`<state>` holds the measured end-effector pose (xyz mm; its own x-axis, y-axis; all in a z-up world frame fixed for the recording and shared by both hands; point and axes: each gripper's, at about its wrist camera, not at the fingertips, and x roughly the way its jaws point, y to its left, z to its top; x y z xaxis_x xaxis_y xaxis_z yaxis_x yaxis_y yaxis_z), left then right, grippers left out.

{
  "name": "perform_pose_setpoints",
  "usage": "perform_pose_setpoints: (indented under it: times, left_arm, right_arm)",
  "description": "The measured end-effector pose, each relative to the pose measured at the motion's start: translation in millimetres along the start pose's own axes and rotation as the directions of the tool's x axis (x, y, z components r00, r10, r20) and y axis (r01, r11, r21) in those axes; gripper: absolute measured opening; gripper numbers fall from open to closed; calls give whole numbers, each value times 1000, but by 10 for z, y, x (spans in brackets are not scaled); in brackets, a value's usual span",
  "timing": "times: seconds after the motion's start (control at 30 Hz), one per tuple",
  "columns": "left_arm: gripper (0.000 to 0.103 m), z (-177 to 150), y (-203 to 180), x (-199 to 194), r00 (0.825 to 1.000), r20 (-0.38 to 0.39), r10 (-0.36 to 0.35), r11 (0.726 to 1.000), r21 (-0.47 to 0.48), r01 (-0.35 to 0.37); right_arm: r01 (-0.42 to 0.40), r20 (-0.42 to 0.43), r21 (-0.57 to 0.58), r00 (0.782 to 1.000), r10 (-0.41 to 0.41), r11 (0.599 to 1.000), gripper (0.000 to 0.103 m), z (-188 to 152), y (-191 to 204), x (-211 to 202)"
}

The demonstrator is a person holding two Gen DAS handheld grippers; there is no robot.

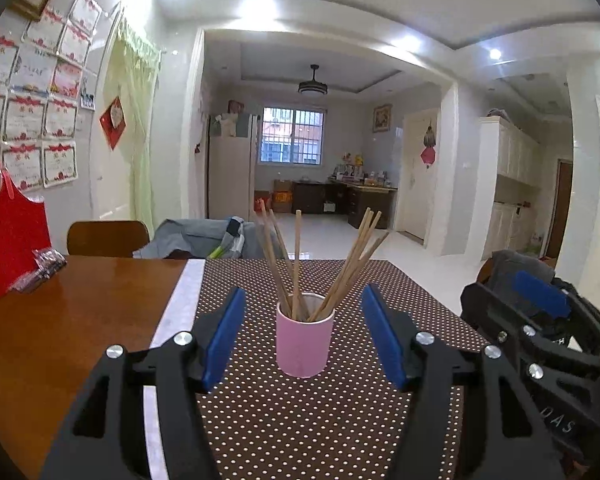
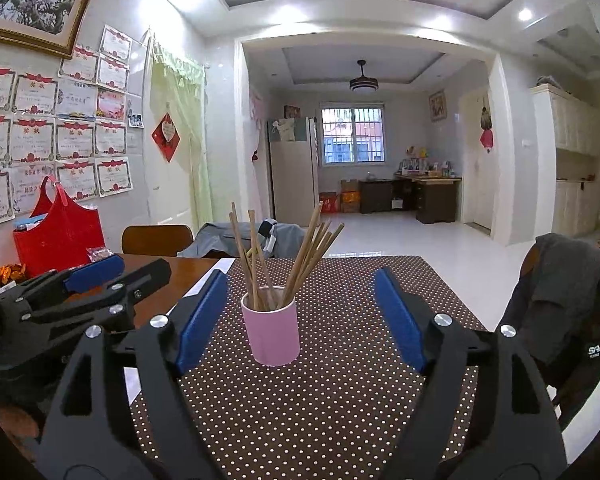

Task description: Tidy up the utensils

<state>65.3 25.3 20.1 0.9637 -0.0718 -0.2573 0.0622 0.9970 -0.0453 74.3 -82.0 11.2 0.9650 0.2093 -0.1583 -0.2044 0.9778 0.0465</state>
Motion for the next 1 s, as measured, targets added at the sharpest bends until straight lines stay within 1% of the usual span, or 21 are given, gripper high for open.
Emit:
perform_pose_setpoints:
  times: [0.27, 0.43, 0.67, 1.0]
  left_arm:
    - [66, 0, 8, -89, 999, 39, -4, 1000, 9, 4]
    - [66, -17, -27, -122, 998, 69, 1, 999, 40, -4]
    - [66, -19, -17, -175, 993, 114, -12, 999, 43, 7]
    - [69, -28, -16, -140, 992, 125, -7, 998, 56, 0]
  right_arm:
    - [6, 3, 2, 1000, -6, 1000, 79, -32, -3, -70]
    - [12, 5, -1, 1000, -12, 1000, 79, -65, -12, -112]
    - [18, 8, -3, 1000, -18, 1000, 82, -78, -9, -135]
    - [31, 2, 3, 1000, -31, 1000, 86, -112, -35, -114]
